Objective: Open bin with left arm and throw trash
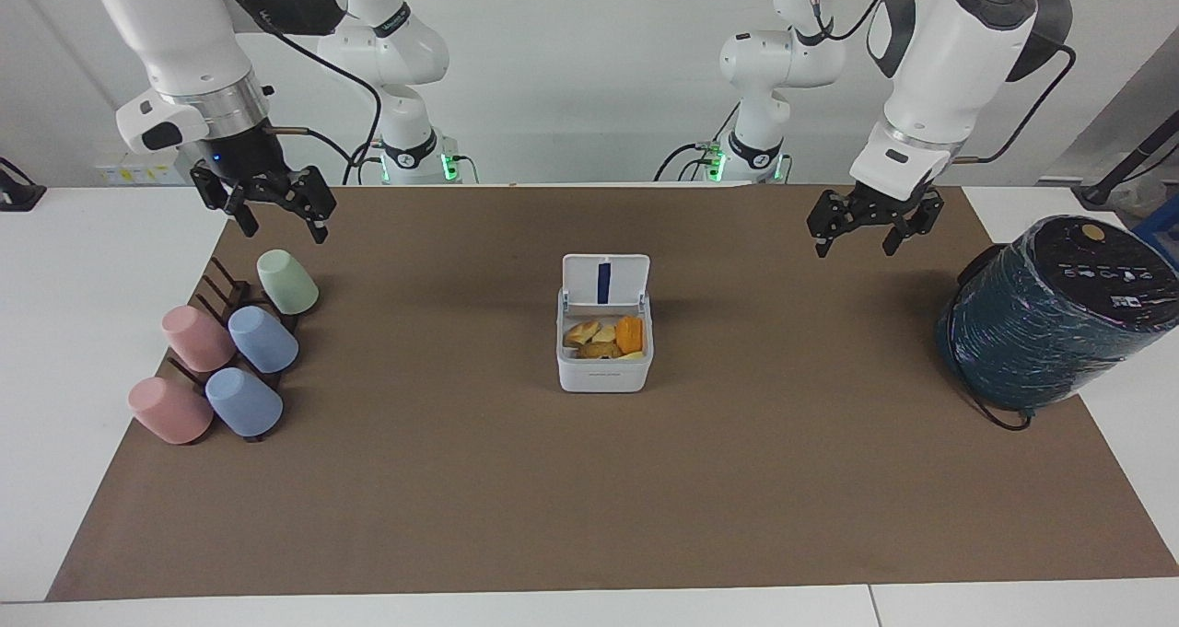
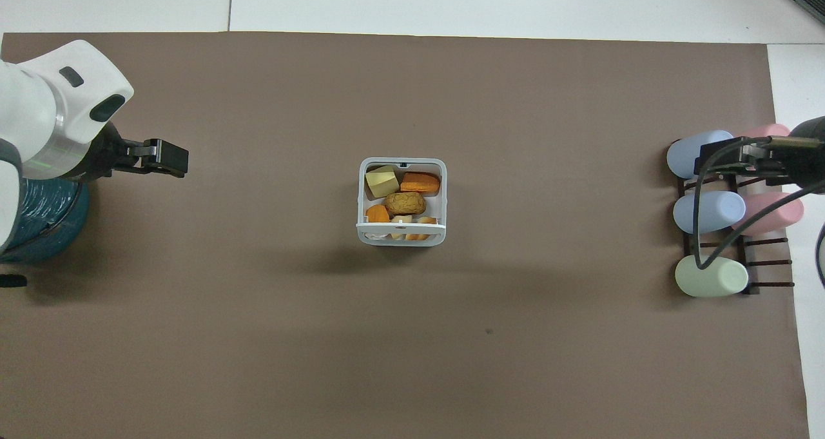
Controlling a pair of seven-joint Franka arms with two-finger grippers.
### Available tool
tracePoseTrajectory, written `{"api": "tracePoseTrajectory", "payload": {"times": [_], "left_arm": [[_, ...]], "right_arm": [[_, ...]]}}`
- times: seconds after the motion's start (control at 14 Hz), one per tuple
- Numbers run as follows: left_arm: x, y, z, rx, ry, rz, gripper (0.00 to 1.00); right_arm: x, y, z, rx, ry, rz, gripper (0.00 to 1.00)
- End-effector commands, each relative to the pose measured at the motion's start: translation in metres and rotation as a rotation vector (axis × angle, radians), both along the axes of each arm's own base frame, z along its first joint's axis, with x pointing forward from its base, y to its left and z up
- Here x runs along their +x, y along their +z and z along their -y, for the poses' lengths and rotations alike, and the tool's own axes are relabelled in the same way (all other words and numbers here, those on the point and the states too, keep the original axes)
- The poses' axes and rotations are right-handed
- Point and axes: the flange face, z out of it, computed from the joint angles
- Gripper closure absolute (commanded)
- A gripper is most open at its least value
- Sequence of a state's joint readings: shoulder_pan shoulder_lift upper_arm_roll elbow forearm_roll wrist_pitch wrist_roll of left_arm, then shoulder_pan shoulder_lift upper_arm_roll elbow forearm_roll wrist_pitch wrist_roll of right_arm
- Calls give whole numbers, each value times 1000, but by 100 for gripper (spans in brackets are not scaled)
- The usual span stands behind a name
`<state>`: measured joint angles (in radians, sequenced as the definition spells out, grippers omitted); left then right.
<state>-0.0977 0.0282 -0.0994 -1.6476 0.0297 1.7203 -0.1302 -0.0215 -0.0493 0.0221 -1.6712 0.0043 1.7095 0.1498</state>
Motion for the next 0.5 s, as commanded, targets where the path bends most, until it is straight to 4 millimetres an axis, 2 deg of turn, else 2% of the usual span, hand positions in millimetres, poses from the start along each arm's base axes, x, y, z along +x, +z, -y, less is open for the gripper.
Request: {"api": "tracePoseTrajectory", "payload": {"times": [0.0, 0.21, 0.43], "left_arm": [[-10, 1, -5, 16, -13, 9, 0], [-10, 1, -5, 17, -13, 6, 0], [-10, 1, -4, 16, -16, 9, 0]], "right_arm": [[0, 9, 5, -6, 30, -16, 0], [-2, 6, 4, -5, 33, -23, 0], [-17, -5, -1, -6, 40, -86, 0]]}}
